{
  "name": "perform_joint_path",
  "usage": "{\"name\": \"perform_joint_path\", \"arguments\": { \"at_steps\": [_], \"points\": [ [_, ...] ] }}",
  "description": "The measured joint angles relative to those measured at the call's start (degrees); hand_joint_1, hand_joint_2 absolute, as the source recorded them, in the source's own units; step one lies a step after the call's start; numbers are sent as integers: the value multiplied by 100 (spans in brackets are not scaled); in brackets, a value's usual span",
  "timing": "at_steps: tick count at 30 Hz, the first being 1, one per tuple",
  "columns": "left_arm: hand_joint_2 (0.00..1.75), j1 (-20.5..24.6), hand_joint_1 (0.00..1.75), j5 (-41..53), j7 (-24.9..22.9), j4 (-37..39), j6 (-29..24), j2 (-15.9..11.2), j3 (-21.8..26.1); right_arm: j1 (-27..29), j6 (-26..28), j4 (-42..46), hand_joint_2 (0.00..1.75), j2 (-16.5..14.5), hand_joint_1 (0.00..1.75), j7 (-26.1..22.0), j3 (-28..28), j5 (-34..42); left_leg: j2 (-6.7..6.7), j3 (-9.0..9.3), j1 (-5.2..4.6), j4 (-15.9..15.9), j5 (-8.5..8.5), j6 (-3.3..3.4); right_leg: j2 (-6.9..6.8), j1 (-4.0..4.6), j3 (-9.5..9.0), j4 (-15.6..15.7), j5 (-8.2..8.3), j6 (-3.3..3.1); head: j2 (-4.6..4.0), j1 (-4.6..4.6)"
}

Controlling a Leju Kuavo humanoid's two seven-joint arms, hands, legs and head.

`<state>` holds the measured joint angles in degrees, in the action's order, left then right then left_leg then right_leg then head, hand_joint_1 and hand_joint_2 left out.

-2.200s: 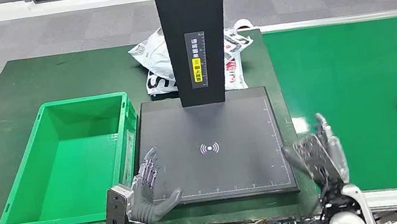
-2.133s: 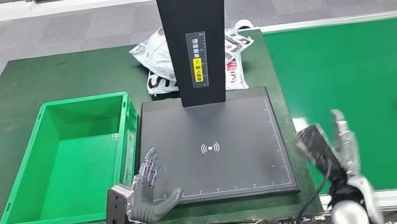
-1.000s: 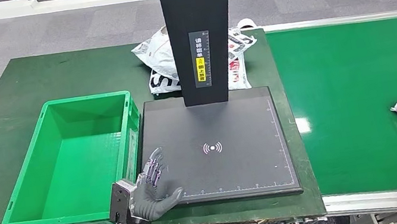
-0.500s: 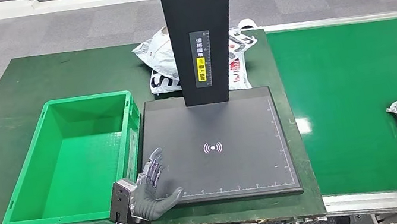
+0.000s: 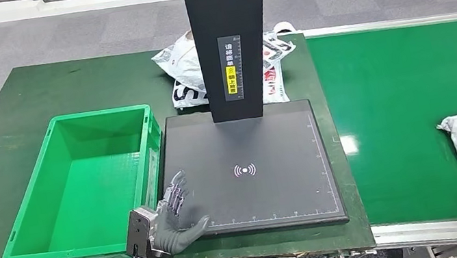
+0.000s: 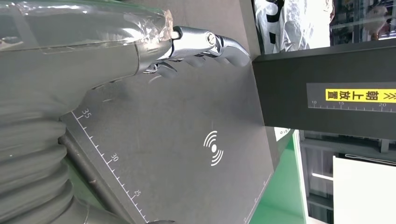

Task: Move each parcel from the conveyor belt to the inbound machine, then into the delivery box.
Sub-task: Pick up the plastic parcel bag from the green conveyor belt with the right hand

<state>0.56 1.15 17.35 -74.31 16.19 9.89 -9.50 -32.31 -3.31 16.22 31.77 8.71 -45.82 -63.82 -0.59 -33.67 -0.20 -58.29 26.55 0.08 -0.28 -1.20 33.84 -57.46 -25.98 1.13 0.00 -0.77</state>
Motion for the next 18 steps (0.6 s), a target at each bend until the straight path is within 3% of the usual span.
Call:
{"name": "perform_joint_path", "arguments": {
  "at_steps": [9, 18],
  "points": [
    [175, 0, 0, -17, 0, 0, -100, 1, -1, -822, 1, 7, 175, -132, 0, -166, 487, -480, -3, 5, 0, -1, -4, -4, 0, 0, -1, -1, 1, 0, 0, 1],
    [175, 1, 0, -31, -1, 18, -117, 2, -3, -1107, 13, 9, 175, -221, 0, -117, 831, -646, -10, -3, 0, 0, -4, -4, -5, 0, 0, -2, 1, 0, 0, 0]
  ]
}}
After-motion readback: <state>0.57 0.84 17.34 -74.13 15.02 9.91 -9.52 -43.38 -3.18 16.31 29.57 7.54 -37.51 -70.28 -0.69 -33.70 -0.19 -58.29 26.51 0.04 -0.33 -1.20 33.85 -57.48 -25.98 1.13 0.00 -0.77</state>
